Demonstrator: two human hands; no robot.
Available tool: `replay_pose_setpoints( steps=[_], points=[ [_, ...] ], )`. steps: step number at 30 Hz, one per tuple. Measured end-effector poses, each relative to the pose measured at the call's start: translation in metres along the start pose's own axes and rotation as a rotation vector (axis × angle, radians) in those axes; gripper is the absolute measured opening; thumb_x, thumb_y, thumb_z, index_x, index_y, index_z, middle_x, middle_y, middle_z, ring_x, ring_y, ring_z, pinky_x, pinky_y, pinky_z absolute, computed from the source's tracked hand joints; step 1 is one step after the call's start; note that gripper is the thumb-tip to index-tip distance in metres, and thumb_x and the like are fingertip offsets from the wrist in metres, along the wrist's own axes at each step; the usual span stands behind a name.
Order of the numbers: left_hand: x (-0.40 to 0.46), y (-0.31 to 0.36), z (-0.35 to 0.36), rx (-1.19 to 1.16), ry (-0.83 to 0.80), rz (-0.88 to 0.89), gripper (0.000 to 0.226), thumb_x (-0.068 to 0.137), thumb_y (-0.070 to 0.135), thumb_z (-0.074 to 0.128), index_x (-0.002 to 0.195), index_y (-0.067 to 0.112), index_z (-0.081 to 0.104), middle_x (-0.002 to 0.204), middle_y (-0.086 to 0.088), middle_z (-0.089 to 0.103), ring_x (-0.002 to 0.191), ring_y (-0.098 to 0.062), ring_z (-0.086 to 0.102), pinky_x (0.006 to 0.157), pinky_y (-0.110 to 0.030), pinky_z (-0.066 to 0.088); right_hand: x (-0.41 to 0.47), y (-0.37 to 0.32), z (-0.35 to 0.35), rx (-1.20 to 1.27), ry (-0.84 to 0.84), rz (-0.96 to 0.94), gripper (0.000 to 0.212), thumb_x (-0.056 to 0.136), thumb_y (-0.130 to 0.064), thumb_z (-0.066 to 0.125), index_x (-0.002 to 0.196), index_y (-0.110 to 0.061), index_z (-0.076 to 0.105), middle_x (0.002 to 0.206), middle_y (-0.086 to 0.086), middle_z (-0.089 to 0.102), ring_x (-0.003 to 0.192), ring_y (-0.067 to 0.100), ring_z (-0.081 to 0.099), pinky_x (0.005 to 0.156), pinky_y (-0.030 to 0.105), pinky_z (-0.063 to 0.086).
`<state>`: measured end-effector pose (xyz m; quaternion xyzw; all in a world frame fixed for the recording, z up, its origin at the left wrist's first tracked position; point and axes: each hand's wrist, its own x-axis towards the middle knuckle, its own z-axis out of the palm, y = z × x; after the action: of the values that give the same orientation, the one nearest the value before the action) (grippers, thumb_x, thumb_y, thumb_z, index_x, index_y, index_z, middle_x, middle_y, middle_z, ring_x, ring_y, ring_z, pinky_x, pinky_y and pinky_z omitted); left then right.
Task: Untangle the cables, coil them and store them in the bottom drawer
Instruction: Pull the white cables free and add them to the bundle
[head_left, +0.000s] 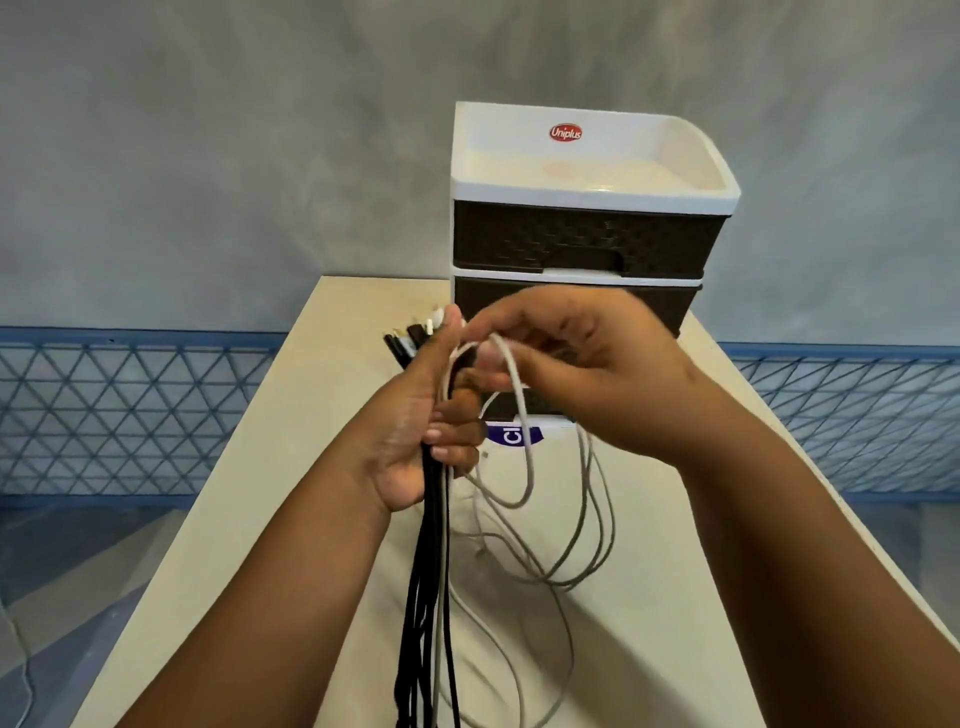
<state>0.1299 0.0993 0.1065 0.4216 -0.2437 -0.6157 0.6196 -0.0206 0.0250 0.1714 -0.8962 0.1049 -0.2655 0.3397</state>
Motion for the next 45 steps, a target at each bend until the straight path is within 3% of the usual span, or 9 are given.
replay_pose_setpoints(
  steps=[3, 6, 10, 12, 20, 32, 38, 42, 45],
  points=[
    [0.001, -0.003, 0.001, 0.000, 0.000, -0.047, 0.033, 0.079, 0.042, 0.065, 0.055, 0.022, 0.054, 0.041, 0.012, 0.024, 0.032, -0.002, 0.017, 0.040, -0.018, 0.008, -0.001, 0.013, 0.007, 0.120, -0.114, 0.004, 0.022, 0.094, -0.008, 0.062, 0.115, -0.012, 0.069, 0.095, 0.000, 0.073, 0.087, 0.015, 0.070, 0.080, 0.032, 0.058],
    [0.003, -0.006, -0.006, -0.056, 0.025, -0.065, 0.023, 0.088, 0.028, 0.056, 0.068, 0.017, 0.054, 0.039, 0.010, 0.021, 0.030, -0.001, 0.019, 0.033, -0.014, 0.013, -0.012, 0.045, 0.024, 0.315, 0.190, 0.131, 0.027, 0.094, -0.005, 0.061, 0.119, -0.015, 0.062, 0.096, 0.005, 0.064, 0.091, 0.018, 0.064, 0.080, 0.035, 0.054],
    [0.001, -0.002, -0.018, -0.092, -0.018, -0.105, 0.025, 0.088, 0.024, 0.052, 0.066, 0.015, 0.052, 0.041, 0.009, 0.019, 0.031, -0.001, 0.019, 0.036, -0.014, 0.012, -0.031, 0.108, 0.060, -0.359, 0.074, 0.550, 0.044, 0.090, -0.030, 0.069, 0.130, -0.034, 0.050, 0.134, 0.001, 0.049, 0.120, 0.019, 0.051, 0.096, 0.033, 0.047],
    [0.000, -0.002, -0.019, -0.086, -0.040, -0.122, 0.024, 0.085, 0.024, 0.053, 0.063, 0.016, 0.051, 0.042, 0.009, 0.020, 0.031, -0.001, 0.020, 0.038, -0.015, 0.010, -0.039, 0.127, 0.075, -0.389, 0.049, 0.602, 0.046, 0.095, -0.026, 0.061, 0.138, -0.036, 0.045, 0.141, 0.003, 0.049, 0.122, 0.021, 0.054, 0.096, 0.031, 0.047],
    [-0.006, 0.001, -0.037, -0.175, -0.241, -0.081, 0.026, 0.070, 0.024, 0.078, 0.062, 0.016, 0.054, 0.044, 0.008, 0.020, 0.036, -0.004, 0.015, 0.035, -0.014, 0.020, -0.039, 0.126, 0.058, 0.089, 0.496, 0.541, 0.020, 0.096, -0.021, 0.060, 0.107, -0.024, 0.043, 0.085, 0.000, 0.070, 0.069, 0.015, 0.069, 0.066, 0.027, 0.056],
    [-0.016, 0.004, -0.045, -0.202, -0.137, 0.041, 0.041, 0.094, 0.030, 0.044, 0.055, 0.016, 0.047, 0.037, 0.008, 0.027, 0.033, -0.003, 0.016, 0.031, -0.013, 0.021, -0.064, 0.183, 0.051, 0.226, 0.370, 1.072, 0.035, 0.103, -0.035, 0.044, 0.093, -0.008, 0.065, 0.053, 0.006, 0.048, 0.040, 0.017, 0.039, 0.042, 0.022, 0.033],
    [-0.019, 0.005, -0.056, -0.337, -0.419, 0.059, 0.036, 0.096, 0.026, 0.051, 0.062, 0.013, 0.051, 0.044, 0.004, 0.026, 0.038, -0.006, 0.023, 0.038, -0.018, 0.023, -0.087, 0.203, 0.041, 0.008, 0.400, 1.293, 0.038, 0.100, -0.029, 0.053, 0.078, 0.000, 0.064, 0.047, 0.012, 0.054, 0.043, 0.027, 0.052, 0.053, 0.028, 0.046],
    [-0.021, 0.012, -0.063, -0.341, -0.417, 0.087, 0.037, 0.096, 0.026, 0.052, 0.062, 0.013, 0.050, 0.045, 0.004, 0.027, 0.038, -0.007, 0.024, 0.039, -0.019, 0.022, -0.086, 0.206, 0.030, -0.275, 0.279, 1.283, 0.035, 0.100, -0.029, 0.050, 0.106, 0.001, 0.065, 0.095, 0.020, 0.069, 0.093, 0.037, 0.065, 0.089, 0.041, 0.050],
    [-0.022, 0.012, -0.060, -0.314, -0.388, 0.097, 0.036, 0.093, 0.026, 0.057, 0.060, 0.014, 0.049, 0.044, 0.006, 0.024, 0.037, -0.006, 0.021, 0.037, -0.018, 0.021, -0.069, 0.177, 0.028, -0.509, 0.151, 1.023, 0.049, 0.095, -0.027, 0.056, 0.141, -0.011, 0.045, 0.138, 0.017, 0.049, 0.127, 0.036, 0.046, 0.104, 0.046, 0.042]
  ],
)
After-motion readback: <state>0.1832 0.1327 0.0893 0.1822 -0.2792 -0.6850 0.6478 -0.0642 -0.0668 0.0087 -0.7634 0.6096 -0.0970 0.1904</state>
